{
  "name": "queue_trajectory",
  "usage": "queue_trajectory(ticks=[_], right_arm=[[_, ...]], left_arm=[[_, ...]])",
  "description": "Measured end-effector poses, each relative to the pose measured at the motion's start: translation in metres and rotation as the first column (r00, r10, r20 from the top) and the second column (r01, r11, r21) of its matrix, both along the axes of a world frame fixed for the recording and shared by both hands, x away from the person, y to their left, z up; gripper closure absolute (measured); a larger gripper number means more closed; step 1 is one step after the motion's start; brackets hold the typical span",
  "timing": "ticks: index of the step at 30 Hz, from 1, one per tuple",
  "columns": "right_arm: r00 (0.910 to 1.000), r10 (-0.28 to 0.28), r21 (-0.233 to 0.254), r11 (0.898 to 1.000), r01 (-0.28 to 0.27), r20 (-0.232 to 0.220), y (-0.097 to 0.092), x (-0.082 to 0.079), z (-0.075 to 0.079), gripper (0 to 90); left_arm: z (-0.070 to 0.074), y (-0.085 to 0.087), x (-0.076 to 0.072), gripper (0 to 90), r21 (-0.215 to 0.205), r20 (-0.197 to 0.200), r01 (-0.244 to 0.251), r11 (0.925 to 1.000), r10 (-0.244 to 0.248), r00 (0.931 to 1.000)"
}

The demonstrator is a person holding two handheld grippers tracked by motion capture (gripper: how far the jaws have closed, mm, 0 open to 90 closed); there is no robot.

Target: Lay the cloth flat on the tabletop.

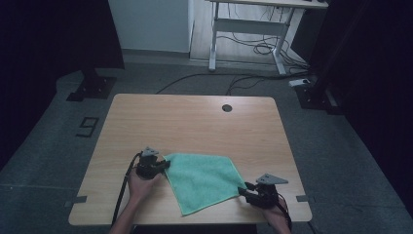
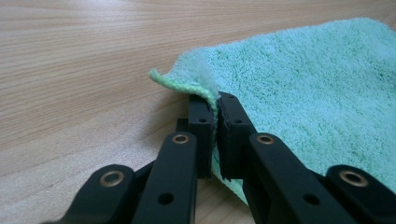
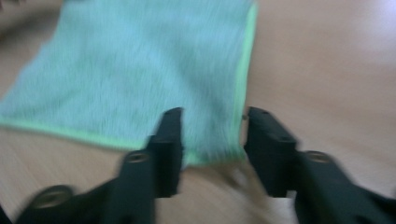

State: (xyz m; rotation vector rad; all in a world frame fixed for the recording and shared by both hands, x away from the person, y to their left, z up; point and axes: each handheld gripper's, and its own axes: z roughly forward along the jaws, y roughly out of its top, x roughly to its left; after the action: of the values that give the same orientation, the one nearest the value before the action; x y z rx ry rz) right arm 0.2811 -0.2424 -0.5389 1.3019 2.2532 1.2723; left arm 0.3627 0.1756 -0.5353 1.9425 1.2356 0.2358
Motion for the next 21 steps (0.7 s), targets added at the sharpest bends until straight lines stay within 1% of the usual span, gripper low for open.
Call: queue_trajectory(ticks=[1, 3, 5, 7, 11, 13, 15, 18, 21], right_arm=[[0.9995, -0.015, 0.019, 1.0, 0.015, 0.026, -0.003, 0.0, 0.004, 49.6], [0.9963, -0.052, 0.048, 0.998, 0.048, 0.069, -0.008, 0.003, 0.011, 48.8], [0.9933, -0.068, 0.055, 0.997, 0.063, 0.094, -0.011, 0.011, 0.018, 48.5], [0.992, -0.069, 0.041, 0.997, 0.065, 0.106, -0.008, 0.023, 0.023, 48.5], [0.9944, -0.045, 0.02, 0.999, 0.044, 0.095, 0.008, 0.059, 0.024, 48.0], [0.9957, -0.041, 0.007, 0.999, 0.041, 0.083, 0.02, 0.077, 0.022, 46.4], [0.9973, -0.031, 0.003, 1.0, 0.031, 0.067, 0.033, 0.094, 0.019, 45.3], [0.9982, -0.006, -0.008, 1.0, 0.007, 0.06, 0.051, 0.113, 0.015, 44.4], [0.9986, 0.026, -0.032, 0.999, -0.025, 0.046, 0.068, 0.125, 0.011, 44.0]], left_arm=[[0.0, 0.0, 0.0, 84.9, 0.001, -0.001, 0.001, 1.0, -0.001, 1.0], [0.0, 0.001, 0.0, 84.9, 0.001, 0.0, -0.002, 1.0, 0.002, 1.0], [0.0, 0.002, 0.001, 84.9, 0.001, 0.002, -0.002, 1.0, 0.002, 1.0], [0.0, 0.002, 0.001, 84.9, 0.001, 0.001, -0.003, 1.0, 0.003, 1.0], [-0.001, 0.0, 0.001, 84.9, 0.002, 0.002, -0.001, 1.0, 0.001, 1.0], [-0.001, 0.0, 0.001, 85.1, 0.001, 0.004, 0.0, 1.0, 0.0, 1.0], [-0.002, 0.0, 0.002, 85.4, 0.001, 0.002, 0.0, 1.0, 0.0, 1.0], [-0.003, 0.002, 0.003, 85.6, 0.009, -0.005, 0.003, 1.0, -0.003, 1.0], [-0.003, 0.001, 0.003, 85.6, 0.013, -0.004, 0.004, 0.9999, -0.004, 1.0]])
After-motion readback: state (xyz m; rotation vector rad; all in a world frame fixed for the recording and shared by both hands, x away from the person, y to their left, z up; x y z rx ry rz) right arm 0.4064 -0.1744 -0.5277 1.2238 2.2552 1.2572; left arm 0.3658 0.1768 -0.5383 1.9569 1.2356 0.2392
